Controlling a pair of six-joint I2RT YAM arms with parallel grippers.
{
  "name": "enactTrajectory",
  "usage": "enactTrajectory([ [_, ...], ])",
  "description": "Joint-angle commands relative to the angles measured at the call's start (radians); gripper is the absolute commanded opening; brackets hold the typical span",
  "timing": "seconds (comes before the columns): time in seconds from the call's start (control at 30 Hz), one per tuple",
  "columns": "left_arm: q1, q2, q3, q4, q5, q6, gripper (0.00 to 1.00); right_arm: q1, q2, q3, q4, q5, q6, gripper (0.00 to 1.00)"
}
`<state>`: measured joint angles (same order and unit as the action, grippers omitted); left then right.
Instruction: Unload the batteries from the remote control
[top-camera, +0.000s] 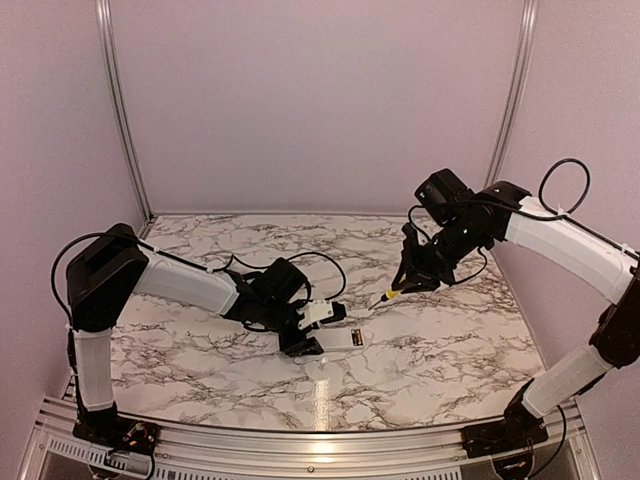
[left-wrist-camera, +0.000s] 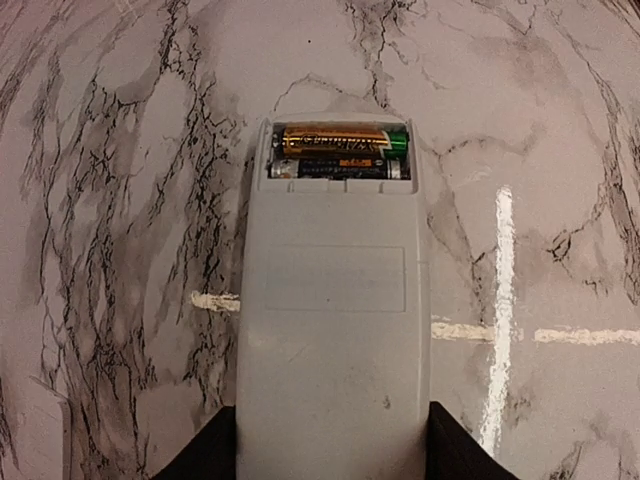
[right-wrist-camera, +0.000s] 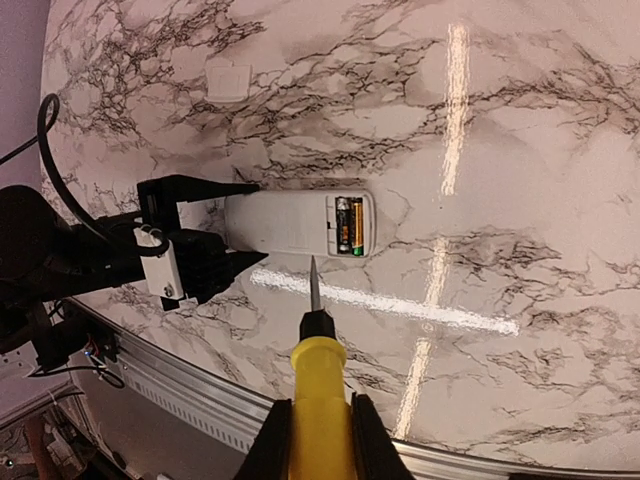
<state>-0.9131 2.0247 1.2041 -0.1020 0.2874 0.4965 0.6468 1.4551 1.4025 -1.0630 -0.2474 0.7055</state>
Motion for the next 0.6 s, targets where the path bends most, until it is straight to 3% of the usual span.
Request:
enactTrajectory([
  [0.0,-0.026,-0.059,-0.054,0.033,-0.042,-0.076,0.53,-0.007,0.038,-0.026,0.038,-0.049,-0.017,0.0],
  [0.27,-0.056,-0.089,-0.12,0.089,-0.065,-0.196,0.51,-0.007,0.096,-0.036,0.043,-0.05,-0.051,0.0],
  [0.57,-0.064,-0.06,-0.094,0.063,-0.128,-0.201,0.49,-0.002,0.168,-0.027,0.075,-0.044,-0.098,0.0],
])
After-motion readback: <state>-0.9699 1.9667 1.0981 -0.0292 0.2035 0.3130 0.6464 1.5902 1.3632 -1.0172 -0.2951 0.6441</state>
